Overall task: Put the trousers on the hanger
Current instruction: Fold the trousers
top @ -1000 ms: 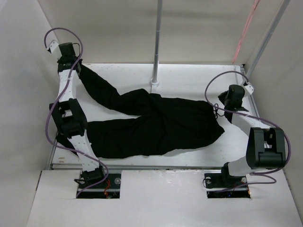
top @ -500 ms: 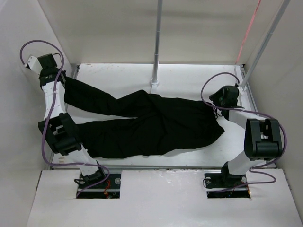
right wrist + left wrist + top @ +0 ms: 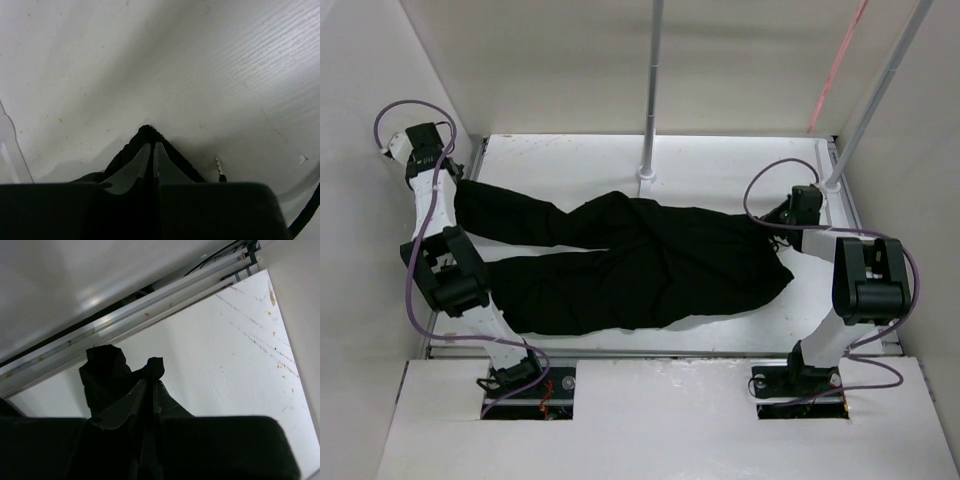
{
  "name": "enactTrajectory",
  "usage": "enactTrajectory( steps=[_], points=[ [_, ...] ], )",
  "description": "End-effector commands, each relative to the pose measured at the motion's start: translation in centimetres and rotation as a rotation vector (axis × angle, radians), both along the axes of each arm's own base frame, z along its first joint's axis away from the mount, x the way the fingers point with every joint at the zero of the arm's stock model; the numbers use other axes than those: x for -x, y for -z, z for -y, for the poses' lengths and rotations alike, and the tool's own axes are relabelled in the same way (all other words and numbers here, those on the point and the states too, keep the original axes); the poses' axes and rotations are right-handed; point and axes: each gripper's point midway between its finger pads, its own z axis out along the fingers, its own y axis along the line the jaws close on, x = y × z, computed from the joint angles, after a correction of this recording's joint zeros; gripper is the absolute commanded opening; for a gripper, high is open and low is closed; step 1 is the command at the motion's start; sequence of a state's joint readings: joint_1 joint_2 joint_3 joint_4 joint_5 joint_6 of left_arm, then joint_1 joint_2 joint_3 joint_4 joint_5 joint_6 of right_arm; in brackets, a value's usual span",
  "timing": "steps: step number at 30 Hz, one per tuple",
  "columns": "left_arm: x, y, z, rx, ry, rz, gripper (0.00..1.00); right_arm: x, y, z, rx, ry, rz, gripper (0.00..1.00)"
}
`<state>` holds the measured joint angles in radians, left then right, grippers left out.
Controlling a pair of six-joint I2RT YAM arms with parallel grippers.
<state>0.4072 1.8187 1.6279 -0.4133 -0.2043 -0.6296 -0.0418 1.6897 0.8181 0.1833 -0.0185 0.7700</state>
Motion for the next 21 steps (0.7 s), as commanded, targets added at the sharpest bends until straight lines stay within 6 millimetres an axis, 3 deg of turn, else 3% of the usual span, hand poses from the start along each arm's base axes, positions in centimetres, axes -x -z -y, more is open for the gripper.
enactTrajectory(
  steps=[1,4,7,9,13,17,21],
  points=[
    [-1.3,-2.6,0.3,-0.037,0.026,0.035,0.06,-2.3,-5.0,0.7,-0.046,0.019,0.166,0.04],
    [-2.4,-3.4,0.5,-0.048,0.04,0.056,0.06,-2.9,-7.6,2.2,-0.089,0.077,0.26,0.0],
    [-3.7,-4.4,0.8,-0.056,0.057,0.076,0.06,-3.1,-9.1,5.0,-0.091,0.161,0.292,0.0],
    [-4.7,-4.7,1.2,-0.054,0.072,0.08,0.06,-2.9,-9.4,7.4,-0.088,0.232,0.297,0.0],
    [-6.3,-4.2,1.4,-0.055,0.088,0.058,0.06,-2.3,-8.3,10.3,-0.101,0.312,0.267,0.0],
    [-6.7,-4.1,1.4,-0.042,0.093,0.053,0.06,-2.3,-7.5,10.7,-0.115,0.333,0.271,0.0],
    [-5.5,-6.8,1.5,-0.035,0.09,0.126,0.06,-2.3,-9.0,10.4,-0.137,0.335,0.349,0.0]
  ],
)
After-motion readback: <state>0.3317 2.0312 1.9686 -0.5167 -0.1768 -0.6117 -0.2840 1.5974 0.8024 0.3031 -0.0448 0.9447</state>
